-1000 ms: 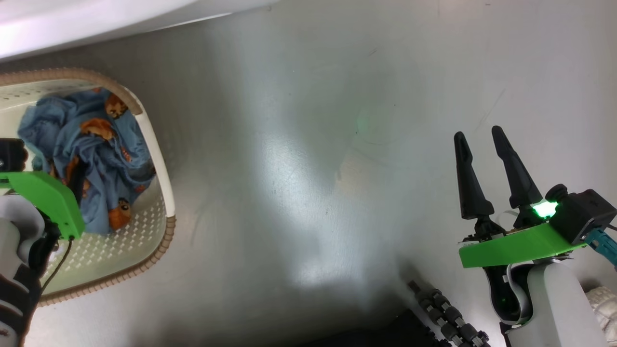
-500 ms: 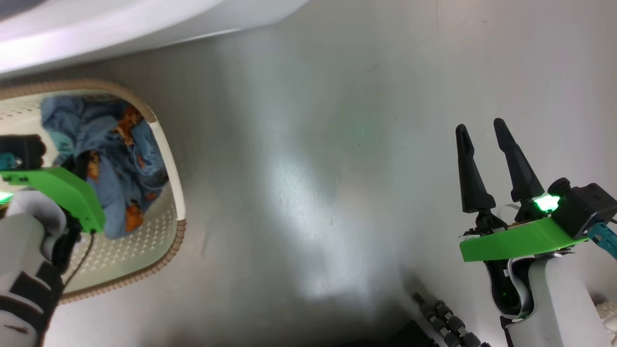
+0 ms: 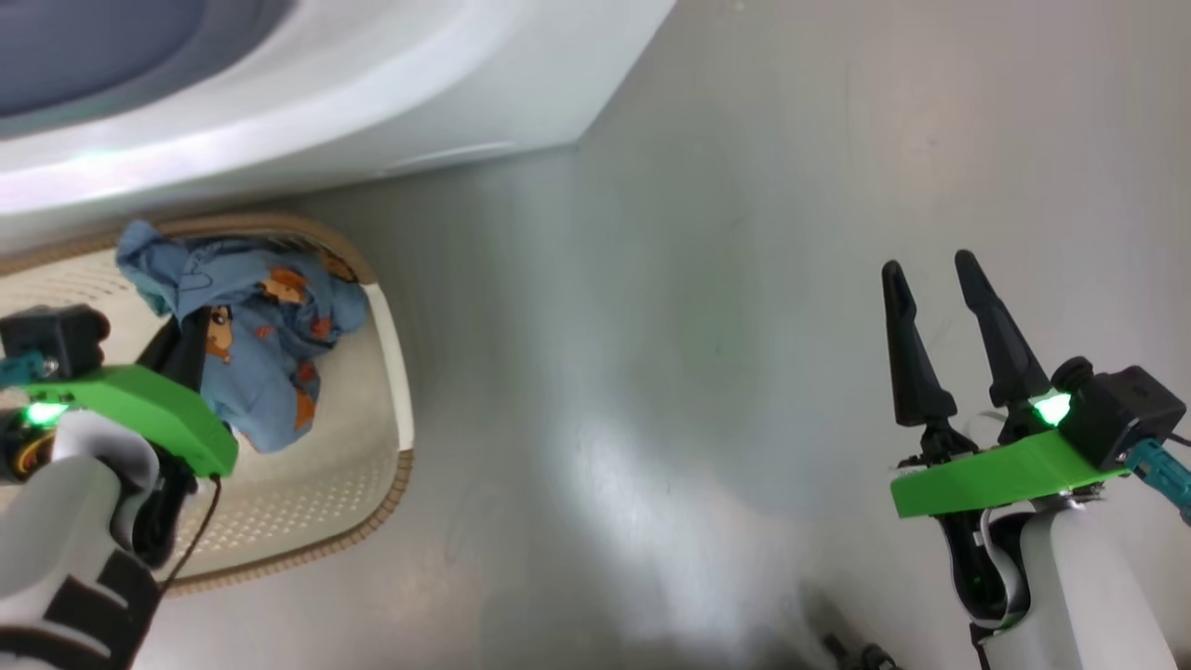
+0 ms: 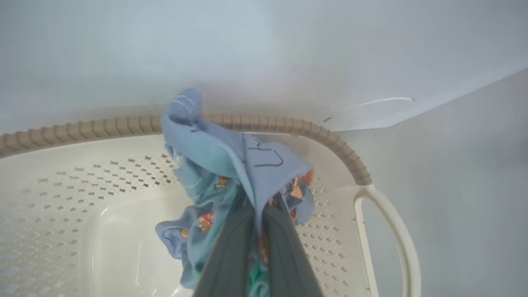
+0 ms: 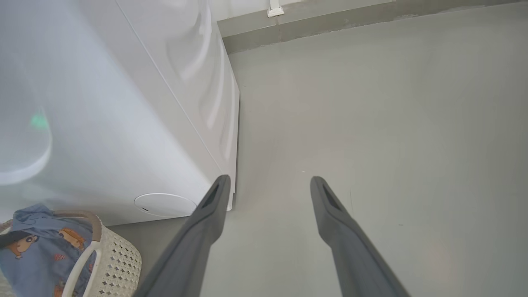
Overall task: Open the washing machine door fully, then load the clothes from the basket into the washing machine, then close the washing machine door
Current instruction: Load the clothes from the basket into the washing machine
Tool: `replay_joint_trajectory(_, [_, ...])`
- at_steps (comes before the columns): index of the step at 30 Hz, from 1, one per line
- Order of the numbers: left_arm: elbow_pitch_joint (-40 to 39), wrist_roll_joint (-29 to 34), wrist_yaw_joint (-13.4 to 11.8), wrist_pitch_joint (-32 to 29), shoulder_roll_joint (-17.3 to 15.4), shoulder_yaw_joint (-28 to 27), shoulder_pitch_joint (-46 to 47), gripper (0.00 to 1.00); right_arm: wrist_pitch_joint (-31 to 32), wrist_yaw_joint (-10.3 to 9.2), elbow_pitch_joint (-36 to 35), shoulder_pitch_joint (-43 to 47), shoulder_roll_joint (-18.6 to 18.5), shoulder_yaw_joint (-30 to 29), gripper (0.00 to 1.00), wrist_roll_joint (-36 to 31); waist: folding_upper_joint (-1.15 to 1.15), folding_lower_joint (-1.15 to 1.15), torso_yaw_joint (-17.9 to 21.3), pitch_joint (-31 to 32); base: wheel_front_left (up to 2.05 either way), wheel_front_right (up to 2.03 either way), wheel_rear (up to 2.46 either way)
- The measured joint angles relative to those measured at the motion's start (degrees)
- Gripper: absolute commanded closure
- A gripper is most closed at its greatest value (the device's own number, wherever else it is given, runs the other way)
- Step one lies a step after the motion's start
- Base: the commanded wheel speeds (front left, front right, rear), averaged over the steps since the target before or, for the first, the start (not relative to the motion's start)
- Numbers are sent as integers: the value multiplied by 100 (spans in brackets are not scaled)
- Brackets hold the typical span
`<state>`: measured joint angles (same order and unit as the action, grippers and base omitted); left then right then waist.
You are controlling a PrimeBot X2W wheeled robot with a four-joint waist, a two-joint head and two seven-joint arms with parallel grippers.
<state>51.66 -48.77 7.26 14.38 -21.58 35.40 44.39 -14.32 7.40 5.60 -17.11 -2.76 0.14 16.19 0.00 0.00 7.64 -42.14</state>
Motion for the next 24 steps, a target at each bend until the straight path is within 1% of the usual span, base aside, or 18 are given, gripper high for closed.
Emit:
replay_joint_trajectory(3, [-435,281,-98,12,33,-571,-407,100,0,0,57,101,-1,-16,0,-14,0,0,-69,210,0,0,0])
replay_joint_trajectory(5, [-695,478,-101,20,92,-928,-726,100,0,0,91,138,-1,-15,0,-30,0,0,-113,355,0,0,0])
replay_joint_trajectory(7, [-979,711,-147,20,201,-1223,-1028,100,0,0,130,193,-2,-15,0,-54,0,0,-158,506,0,0,0])
replay_joint_trajectory(11, [-1575,1166,-146,20,425,-1885,-1516,100,0,0,221,288,-3,-11,0,-57,0,0,-251,812,0,0,0])
replay_joint_trajectory(12, [-1894,1395,-142,22,530,-2213,-1741,100,0,0,271,333,-3,-5,0,-57,0,0,-295,970,0,0,0])
replay_joint_trajectory(13, [-1894,1395,-142,22,530,-2213,-1741,100,0,0,271,333,-3,-5,0,-57,0,0,-295,970,0,0,0])
replay_joint_trajectory(15, [-2158,1647,-135,24,615,-2505,-1970,100,0,0,319,378,-4,-1,0,-57,0,0,-334,1131,0,0,0])
replay_joint_trajectory(20, [-2730,2117,-74,24,951,-3003,-2599,100,0,0,437,537,-4,58,0,-57,0,0,-406,1555,0,0,0])
replay_joint_trajectory(24, [-3220,2421,-37,24,1116,-3353,-2938,100,0,0,502,665,-4,84,0,-56,0,0,-439,1890,0,0,0])
